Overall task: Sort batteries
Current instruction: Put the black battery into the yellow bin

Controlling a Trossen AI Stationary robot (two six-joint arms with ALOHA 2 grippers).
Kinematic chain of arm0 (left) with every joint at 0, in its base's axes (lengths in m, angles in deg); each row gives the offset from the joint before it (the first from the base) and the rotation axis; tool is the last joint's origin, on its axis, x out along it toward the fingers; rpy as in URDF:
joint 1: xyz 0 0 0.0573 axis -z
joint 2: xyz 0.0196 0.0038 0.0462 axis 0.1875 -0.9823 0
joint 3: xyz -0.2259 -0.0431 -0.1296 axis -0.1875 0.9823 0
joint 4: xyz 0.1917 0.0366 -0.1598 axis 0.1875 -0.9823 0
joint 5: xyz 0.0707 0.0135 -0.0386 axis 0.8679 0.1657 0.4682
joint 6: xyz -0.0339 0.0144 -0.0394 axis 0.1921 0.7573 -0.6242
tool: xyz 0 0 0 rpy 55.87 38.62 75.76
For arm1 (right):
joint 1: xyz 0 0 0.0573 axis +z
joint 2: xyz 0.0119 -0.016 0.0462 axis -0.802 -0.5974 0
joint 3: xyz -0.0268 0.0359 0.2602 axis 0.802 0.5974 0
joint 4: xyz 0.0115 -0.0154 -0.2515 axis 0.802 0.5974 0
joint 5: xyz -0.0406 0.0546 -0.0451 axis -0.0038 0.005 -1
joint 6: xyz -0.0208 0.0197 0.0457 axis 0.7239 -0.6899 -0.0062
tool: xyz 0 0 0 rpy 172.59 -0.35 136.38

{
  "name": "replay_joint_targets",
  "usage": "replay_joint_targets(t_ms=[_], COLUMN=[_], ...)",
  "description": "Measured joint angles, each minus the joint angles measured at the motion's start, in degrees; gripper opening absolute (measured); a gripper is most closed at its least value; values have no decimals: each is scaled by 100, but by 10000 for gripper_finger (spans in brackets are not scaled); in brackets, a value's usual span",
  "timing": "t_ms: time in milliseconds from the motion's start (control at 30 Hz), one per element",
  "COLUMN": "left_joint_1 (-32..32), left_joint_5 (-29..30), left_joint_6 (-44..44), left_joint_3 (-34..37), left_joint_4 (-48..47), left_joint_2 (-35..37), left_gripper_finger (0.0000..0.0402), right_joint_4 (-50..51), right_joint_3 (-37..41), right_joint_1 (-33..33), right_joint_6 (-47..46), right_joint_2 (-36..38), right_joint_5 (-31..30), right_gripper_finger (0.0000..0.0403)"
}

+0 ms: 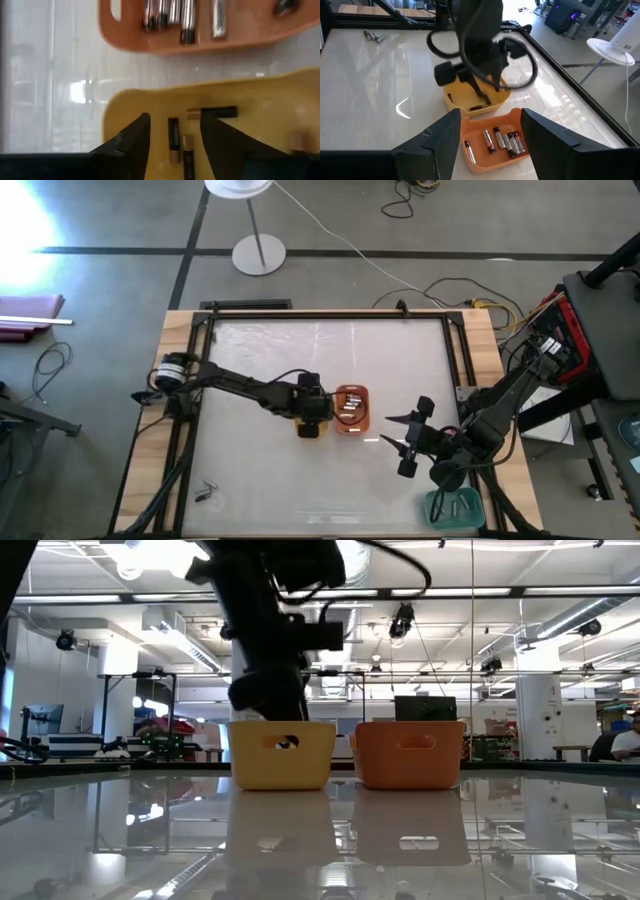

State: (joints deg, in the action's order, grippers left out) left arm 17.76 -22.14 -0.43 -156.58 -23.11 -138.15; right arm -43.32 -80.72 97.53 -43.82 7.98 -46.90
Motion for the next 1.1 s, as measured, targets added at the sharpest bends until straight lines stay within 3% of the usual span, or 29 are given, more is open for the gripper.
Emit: replay_joint_targets(t_ms=[200,367,667,733,833,1100], left_joint_1=[-43,-487,-1777,-2290,-3209,-5363], left_joint_5=[26,511,2573,2344,1637,339], left_joint_6=[-409,-1332,-3984,-4519,-4591,-3295], left_joint_3=[100,803,2338,2491,2571,2119], left_joint_4=[-358,-679,-763,-829,-821,-904], left_joint_2=[637,1640,3196,3290,3219,2341], left_gripper_finger=[155,155,156,156,156,156], right_joint_4=[-10,7,69,65,67,67], right_joint_3=[0,21,184,252,347,415], right_joint_1=[0,0,-9,-9,-11,-11], right_joint_6=[-29,0,17,-8,-69,-189], right_joint_2=[0,0,-2,-2,-2,-2], right_joint_5=[2,2,2,2,2,3], right_gripper_finger=[201,201,201,201,201,201])
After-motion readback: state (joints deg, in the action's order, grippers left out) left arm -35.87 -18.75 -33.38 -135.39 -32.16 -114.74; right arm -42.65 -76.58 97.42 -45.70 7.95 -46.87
